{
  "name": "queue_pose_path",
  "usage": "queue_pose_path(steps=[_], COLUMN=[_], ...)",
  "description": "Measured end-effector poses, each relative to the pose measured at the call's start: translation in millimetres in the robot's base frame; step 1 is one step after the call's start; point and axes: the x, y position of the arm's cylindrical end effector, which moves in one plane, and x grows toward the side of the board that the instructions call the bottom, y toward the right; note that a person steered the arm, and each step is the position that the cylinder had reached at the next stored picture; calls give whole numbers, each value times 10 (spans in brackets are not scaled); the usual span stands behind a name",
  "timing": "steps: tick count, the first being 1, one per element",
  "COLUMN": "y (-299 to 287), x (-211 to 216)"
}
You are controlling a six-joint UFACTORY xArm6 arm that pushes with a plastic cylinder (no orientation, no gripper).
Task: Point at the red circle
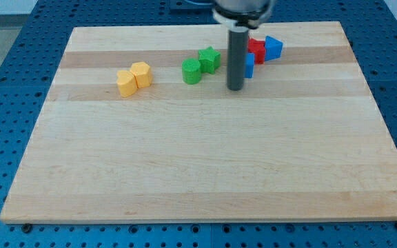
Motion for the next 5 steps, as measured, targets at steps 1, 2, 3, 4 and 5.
queue_pose_path(steps=[1,2,3,4,5], y=[453,738,1140,1266,1248], x=[-147,-381,-557,-836,-1141])
